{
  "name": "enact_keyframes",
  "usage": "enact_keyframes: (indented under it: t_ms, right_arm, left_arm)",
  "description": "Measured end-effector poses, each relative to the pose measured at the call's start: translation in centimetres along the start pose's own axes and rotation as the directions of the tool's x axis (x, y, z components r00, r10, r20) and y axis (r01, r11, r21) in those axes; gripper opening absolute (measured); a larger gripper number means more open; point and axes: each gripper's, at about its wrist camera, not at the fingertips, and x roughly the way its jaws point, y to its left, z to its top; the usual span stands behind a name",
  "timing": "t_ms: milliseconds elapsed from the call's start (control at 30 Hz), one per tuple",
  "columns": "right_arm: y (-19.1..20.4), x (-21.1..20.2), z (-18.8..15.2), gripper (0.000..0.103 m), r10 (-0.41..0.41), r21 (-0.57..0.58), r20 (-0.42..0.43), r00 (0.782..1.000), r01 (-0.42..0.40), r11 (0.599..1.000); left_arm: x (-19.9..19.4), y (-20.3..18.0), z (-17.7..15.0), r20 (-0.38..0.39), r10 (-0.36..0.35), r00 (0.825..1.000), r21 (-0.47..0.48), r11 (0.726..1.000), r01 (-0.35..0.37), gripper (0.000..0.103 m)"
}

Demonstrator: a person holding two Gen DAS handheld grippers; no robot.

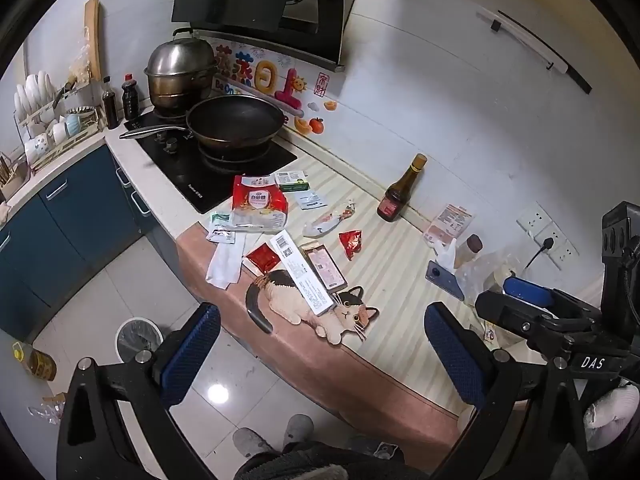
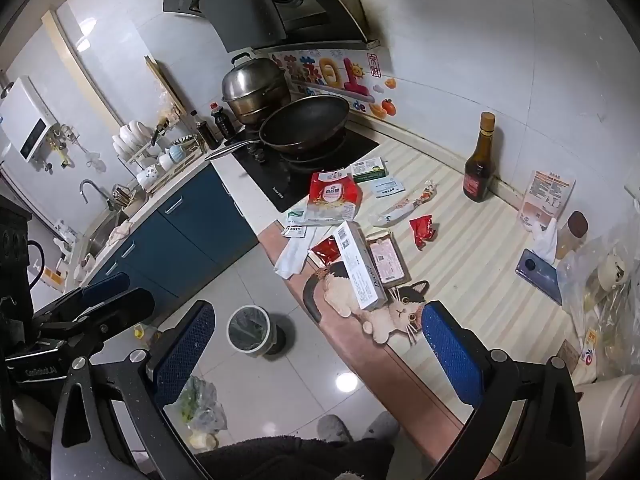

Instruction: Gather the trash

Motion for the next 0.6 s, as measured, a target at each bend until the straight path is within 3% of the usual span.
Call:
enact_keyframes:
  t_ms: [600]
  right_arm:
    - [-0.4,-0.6,-0.4,0.103,-0.001,0.014,-0.003,1.0,0.001,1.0]
  left_arm:
    - [0.1,-0.9,0.4,0.002,-0.013,1.0,0.005,1.0,0.013,0.103]
